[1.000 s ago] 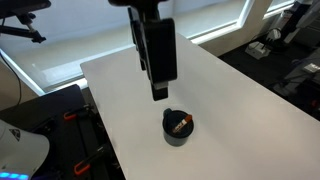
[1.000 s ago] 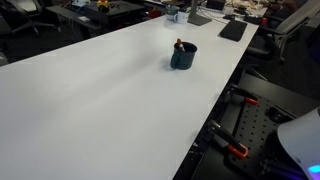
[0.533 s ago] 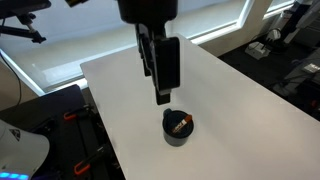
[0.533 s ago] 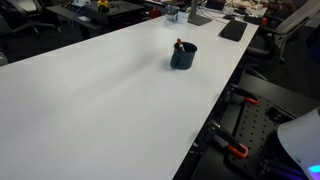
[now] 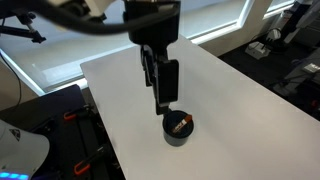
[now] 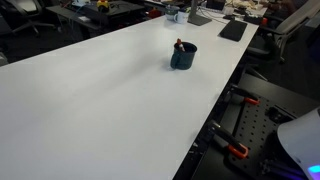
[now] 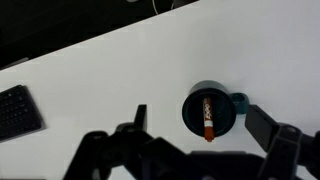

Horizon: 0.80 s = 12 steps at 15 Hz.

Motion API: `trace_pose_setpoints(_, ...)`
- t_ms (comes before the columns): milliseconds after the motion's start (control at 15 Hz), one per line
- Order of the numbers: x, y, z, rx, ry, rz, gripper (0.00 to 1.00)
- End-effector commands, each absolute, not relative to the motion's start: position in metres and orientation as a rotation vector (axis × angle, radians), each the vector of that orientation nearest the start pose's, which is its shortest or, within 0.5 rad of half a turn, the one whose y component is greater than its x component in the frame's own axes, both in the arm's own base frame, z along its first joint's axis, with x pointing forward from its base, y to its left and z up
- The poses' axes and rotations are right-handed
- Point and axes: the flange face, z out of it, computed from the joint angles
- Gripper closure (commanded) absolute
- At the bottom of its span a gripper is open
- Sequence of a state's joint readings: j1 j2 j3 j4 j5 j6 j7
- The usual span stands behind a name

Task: Put the marker on the table

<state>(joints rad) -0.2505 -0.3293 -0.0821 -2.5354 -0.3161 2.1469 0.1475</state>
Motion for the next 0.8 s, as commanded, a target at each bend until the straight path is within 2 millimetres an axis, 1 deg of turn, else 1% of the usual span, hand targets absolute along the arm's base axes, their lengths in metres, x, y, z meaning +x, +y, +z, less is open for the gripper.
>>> trace_pose_setpoints(0,0.419,-0.145,0.337,-3.354,0.55,0.227,0.0)
trace_pose_setpoints(67,0.425,-0.145,0.327,-3.361,0.596,0.235,0.0)
trace_pose_setpoints(133,0.405,-0.146,0.345,-3.34,0.544,0.211,0.0)
trace_pose_setpoints(200,0.411,-0.145,0.333,-3.343,0.563,0.232,0.0)
trace_pose_setpoints(267,0.416,-0.145,0.324,-3.345,0.57,0.251,0.0)
trace_pose_setpoints(333,0.42,-0.145,0.32,-3.345,0.576,0.264,0.0)
trace_pose_setpoints(600,0.425,-0.147,0.322,-3.347,0.579,0.252,0.0)
trace_pose_setpoints(733,0.432,-0.148,0.31,-3.34,0.599,0.295,0.0)
